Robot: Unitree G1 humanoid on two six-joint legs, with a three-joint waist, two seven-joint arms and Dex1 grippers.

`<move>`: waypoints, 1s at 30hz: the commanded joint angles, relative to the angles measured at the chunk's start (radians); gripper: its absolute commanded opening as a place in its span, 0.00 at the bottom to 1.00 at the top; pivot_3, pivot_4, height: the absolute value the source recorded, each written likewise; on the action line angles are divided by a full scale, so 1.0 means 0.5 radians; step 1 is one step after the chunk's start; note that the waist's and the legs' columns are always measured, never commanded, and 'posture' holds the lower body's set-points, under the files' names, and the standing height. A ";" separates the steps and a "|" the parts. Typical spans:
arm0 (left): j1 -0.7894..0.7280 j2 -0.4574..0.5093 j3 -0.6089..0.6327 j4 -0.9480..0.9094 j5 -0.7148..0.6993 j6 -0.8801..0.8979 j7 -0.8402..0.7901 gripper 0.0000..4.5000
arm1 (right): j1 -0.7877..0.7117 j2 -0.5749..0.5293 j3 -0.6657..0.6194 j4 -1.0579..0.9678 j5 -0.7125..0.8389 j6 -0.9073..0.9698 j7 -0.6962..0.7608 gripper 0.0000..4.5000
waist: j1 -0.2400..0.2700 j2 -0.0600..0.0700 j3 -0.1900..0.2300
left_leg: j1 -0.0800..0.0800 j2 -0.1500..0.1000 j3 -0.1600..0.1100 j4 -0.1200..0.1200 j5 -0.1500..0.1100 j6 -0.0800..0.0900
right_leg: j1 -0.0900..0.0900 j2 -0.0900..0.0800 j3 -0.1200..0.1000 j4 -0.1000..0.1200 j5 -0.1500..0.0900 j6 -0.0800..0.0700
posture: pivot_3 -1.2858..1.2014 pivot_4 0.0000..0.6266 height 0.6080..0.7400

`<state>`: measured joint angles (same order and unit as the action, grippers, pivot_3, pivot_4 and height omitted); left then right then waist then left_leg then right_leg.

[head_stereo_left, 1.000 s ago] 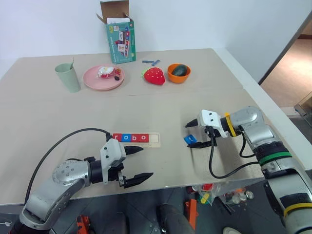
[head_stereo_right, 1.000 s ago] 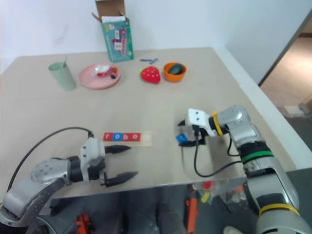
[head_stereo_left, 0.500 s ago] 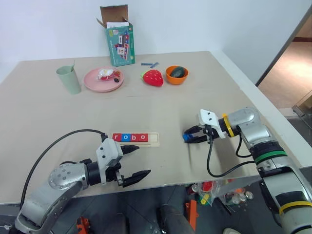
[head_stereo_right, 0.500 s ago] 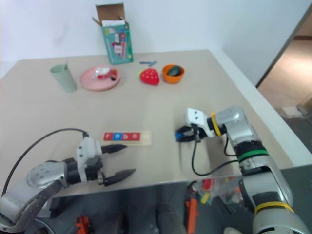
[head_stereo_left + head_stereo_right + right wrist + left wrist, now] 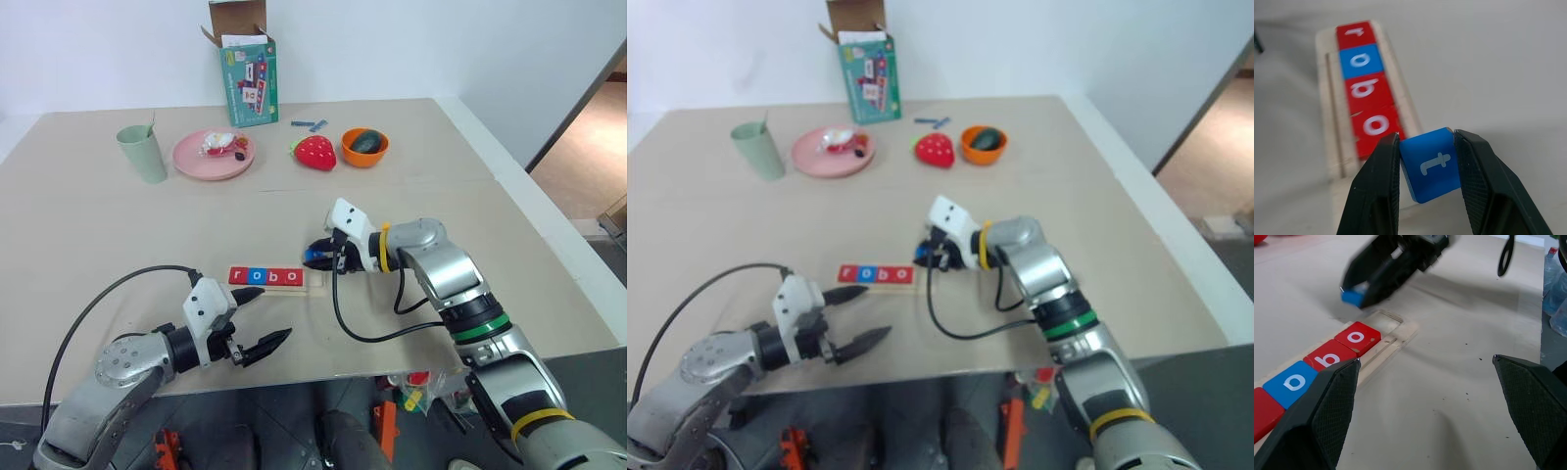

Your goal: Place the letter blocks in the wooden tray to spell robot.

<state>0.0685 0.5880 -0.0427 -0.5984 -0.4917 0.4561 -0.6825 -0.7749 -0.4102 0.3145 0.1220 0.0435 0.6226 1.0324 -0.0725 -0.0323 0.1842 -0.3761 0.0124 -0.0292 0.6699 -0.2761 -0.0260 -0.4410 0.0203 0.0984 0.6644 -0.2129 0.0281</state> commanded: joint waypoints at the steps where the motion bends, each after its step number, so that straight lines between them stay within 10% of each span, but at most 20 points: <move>1: 0.008 -0.008 0.022 -0.029 0.015 -0.046 0.000 1.00 | -0.007 -0.049 -0.015 -0.180 0.021 0.081 -0.026 0.24 | 0.000 0.000 0.000 | 0.000 -0.001 0.001 0.000 0.000 0.000 | 0.000 -0.002 0.000 0.000 0.000 0.001 | 0.52 0.24 1.00; 30: 0.006 -0.023 0.033 0.008 0.045 -0.080 -0.045 1.00 | 0.141 -0.026 0.100 -0.437 0.109 0.337 -0.235 0.24 | -0.002 0.000 0.000 | 0.001 0.000 -0.001 0.001 0.000 0.000 | 0.001 0.005 -0.002 -0.001 0.001 0.000 | 0.52 0.24 1.00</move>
<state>0.0695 0.5714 -0.0427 -0.5724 -0.4707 0.4346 -0.7043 -0.6939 -0.4268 0.3613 -0.0786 0.0852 0.8041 0.9142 -0.0737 -0.0324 0.1841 -0.3759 0.0122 -0.0299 0.6705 -0.2761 -0.0260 -0.4405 0.0229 0.0972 0.6642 -0.2126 0.0282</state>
